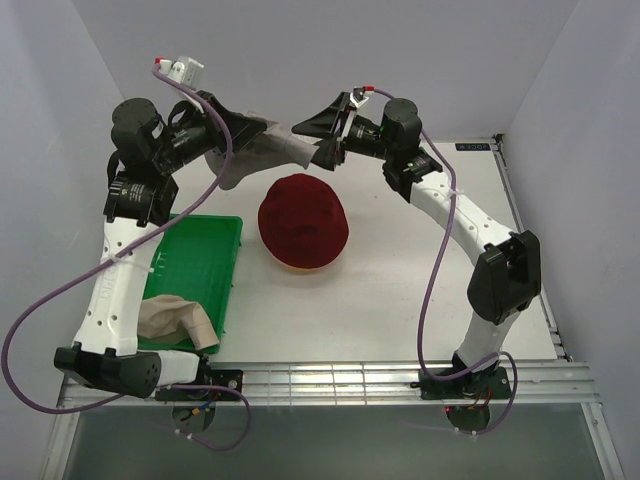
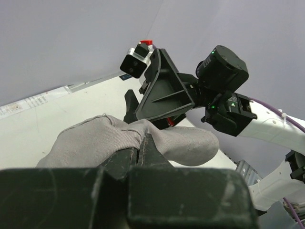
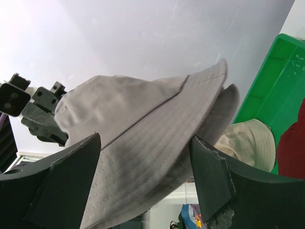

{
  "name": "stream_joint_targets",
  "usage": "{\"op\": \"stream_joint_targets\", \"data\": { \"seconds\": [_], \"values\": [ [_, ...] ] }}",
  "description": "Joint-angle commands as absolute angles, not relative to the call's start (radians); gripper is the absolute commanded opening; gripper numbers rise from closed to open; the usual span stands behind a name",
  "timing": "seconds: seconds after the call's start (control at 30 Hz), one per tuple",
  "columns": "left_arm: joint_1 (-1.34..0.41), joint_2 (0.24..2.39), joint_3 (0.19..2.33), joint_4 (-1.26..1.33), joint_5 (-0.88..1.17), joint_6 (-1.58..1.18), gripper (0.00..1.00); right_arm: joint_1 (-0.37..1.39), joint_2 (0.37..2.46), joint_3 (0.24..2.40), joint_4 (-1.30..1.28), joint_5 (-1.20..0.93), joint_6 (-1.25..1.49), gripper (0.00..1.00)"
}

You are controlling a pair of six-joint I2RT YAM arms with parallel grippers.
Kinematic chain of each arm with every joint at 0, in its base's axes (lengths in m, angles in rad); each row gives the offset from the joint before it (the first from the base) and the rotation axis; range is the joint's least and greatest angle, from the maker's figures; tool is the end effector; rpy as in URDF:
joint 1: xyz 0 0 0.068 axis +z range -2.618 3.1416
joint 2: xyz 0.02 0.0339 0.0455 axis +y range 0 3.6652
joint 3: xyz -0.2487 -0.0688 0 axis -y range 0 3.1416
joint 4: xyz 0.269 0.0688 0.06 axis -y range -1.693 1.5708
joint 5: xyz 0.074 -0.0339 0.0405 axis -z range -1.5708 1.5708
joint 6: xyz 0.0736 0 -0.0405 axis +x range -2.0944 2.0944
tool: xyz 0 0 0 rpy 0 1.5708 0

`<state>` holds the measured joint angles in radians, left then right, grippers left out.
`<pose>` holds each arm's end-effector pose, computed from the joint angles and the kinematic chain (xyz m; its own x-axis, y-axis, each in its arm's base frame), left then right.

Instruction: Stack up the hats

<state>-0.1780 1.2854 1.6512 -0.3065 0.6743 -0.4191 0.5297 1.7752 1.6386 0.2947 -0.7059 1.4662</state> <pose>0.2979 -0.1003 0.5122 -0.2526 -0.2775 -0.9269 0.7104 0.5972 -0.3724 0.3845 0.2805 0.4003 -0.9181 0.3395 -0.2047 -0.2330 -0.0443 0.9715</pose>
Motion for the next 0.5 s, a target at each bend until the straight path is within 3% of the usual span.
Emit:
{"op": "stream_joint_targets", "data": {
  "seconds": [0.0,0.13,0.33,0.43,0.47],
  "values": [
    [-0.175,1.287,1.638,-0.296,0.704,-0.405,0.00,0.545,1.743,1.675,0.365,-0.701,1.499,0.80],
    [-0.175,1.287,1.621,-0.299,0.699,-0.396,0.00,0.549,1.741,1.663,0.400,-0.700,1.523,0.78],
    [-0.175,1.296,1.620,-0.344,0.709,-0.374,0.00,0.551,1.743,1.672,0.390,-0.703,1.499,0.65],
    [-0.176,1.282,1.608,-0.365,0.724,-0.365,0.00,0.551,1.752,1.687,0.348,-0.707,1.451,0.55],
    [-0.176,1.281,1.608,-0.376,0.729,-0.361,0.00,0.551,1.758,1.692,0.333,-0.710,1.430,0.46]
  ]
}}
